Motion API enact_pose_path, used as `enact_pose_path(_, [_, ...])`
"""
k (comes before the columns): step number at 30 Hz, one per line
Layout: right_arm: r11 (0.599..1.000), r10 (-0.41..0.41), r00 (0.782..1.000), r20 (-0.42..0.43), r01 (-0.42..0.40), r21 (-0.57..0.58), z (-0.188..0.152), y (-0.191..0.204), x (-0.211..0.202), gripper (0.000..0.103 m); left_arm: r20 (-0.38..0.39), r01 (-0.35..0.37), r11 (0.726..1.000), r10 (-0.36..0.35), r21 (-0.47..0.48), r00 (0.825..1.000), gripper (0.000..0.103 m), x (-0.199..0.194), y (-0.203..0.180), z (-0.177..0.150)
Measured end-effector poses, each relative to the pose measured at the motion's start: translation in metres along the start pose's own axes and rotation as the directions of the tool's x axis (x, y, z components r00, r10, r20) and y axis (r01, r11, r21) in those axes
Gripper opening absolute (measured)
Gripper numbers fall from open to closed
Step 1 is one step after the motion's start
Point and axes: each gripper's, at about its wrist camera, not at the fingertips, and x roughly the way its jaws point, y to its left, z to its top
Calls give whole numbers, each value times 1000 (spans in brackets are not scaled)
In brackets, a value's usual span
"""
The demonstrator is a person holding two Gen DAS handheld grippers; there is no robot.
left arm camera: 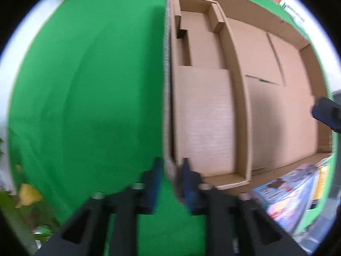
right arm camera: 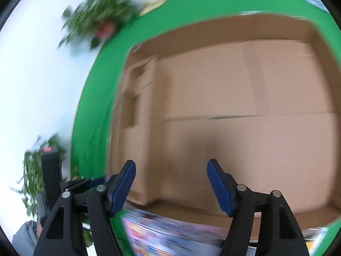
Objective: Organize rigid objects
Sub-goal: 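Lower the insert tray into the large open box and open the left tool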
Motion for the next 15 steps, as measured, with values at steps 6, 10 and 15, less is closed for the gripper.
enact_pose_path(6, [912,-385,920,-70,391,123,-25,-141,-44,56,-5,-16,1000,16,22,1000,11,-5,1,-4])
enact_pose_path(10, [861,-501,856,-127,508,25,-48,-170,-46,18,-6,-8,999,8,32,1000,11,-4,1,4])
enact_pose_path(15, [852,-516,847,-128,523,20,-69,-158,-50,21,6,-33,998,33,60,999,11,-11,-2,20])
